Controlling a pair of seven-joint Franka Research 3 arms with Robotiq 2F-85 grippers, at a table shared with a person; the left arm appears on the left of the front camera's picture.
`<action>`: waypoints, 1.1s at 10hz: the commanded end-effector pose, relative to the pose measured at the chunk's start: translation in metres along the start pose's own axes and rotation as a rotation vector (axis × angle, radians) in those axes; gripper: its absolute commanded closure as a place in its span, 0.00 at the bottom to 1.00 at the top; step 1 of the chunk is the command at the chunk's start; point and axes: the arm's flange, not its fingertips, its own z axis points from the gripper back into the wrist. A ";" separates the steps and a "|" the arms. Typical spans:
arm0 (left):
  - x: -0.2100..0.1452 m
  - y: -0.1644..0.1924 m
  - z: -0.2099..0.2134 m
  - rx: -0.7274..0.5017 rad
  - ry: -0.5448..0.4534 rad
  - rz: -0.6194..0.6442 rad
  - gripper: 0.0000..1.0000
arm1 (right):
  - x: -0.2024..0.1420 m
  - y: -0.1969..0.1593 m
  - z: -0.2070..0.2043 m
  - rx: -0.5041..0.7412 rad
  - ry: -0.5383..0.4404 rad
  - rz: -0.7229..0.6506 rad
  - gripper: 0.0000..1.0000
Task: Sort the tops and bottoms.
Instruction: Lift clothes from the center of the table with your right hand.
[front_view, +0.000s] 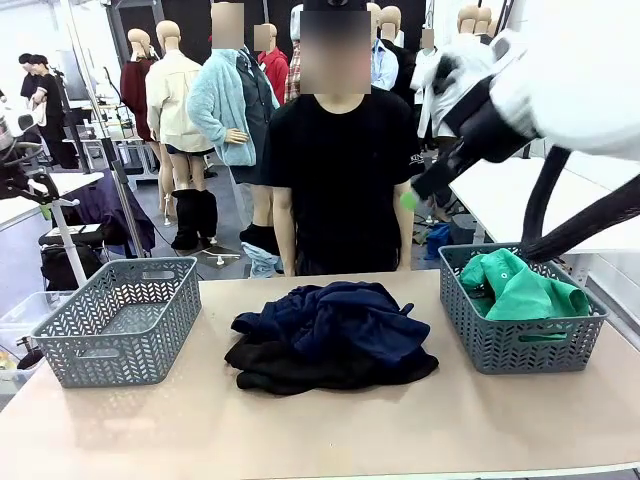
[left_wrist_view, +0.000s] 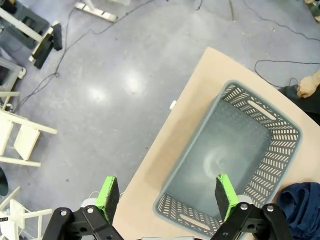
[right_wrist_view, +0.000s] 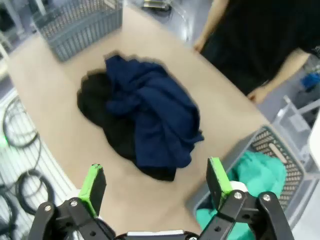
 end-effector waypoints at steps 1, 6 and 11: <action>-0.002 0.002 0.002 0.024 -0.002 0.015 0.00 | -0.006 -0.017 -0.040 -0.024 0.138 0.068 0.00; -0.002 0.002 0.002 0.024 -0.002 0.015 0.00 | -0.007 -0.004 -0.029 0.010 0.079 0.027 0.00; -0.002 0.002 0.002 0.024 -0.002 0.015 0.00 | 0.027 -0.017 -0.073 0.090 0.214 0.169 0.00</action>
